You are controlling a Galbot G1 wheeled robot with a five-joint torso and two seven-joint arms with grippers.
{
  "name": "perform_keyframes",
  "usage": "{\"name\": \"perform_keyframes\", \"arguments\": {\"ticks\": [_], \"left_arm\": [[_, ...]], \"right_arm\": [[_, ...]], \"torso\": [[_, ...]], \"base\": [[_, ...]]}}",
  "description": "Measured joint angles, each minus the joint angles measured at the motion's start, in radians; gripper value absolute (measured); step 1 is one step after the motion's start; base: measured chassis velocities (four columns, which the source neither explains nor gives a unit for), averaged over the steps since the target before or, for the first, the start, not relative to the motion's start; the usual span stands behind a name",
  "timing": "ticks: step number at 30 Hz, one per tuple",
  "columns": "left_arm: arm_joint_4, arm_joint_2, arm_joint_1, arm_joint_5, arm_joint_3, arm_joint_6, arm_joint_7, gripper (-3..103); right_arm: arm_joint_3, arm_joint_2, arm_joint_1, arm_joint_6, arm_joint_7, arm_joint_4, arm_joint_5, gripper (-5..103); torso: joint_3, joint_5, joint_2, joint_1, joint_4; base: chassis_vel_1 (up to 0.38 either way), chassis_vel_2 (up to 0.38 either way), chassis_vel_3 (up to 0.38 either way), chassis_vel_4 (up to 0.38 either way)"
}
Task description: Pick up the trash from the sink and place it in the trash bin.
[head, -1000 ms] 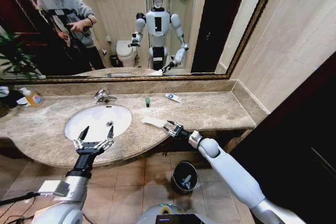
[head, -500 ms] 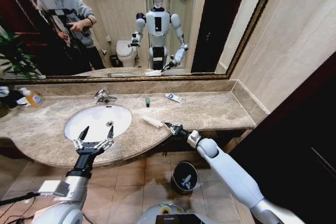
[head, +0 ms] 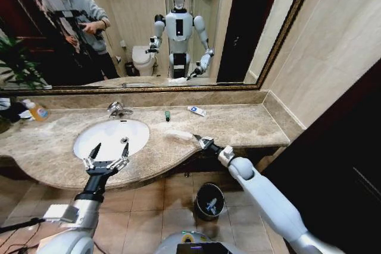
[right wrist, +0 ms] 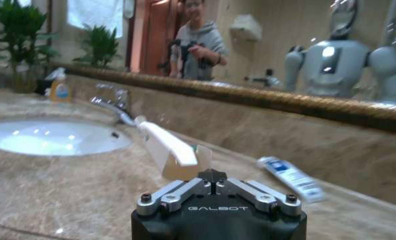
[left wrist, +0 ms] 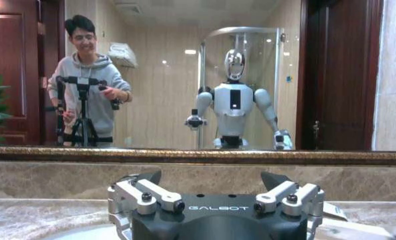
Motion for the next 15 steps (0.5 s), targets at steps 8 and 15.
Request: {"name": "perform_keyframes", "arguments": {"ticks": [8, 15], "left_arm": [[0.000, 0.000, 0.000, 0.000, 0.000, 0.000, 0.000, 100], [0.000, 0.000, 0.000, 0.000, 0.000, 0.000, 0.000, 100]], "right_arm": [[0.195, -0.110, -0.190, 0.081, 0.015, 0.109, 0.095, 0], [0.398, -0.065, -0.458, 0.240, 0.033, 0.142, 0.119, 0]], "torso": [[0.000, -0.0003, 0.000, 0.000, 0.0001], [0.000, 0.0001, 0.000, 0.000, -0.0002]], "base": [[0.000, 0.000, 0.000, 0.000], [0.000, 0.000, 0.000, 0.000]]}}
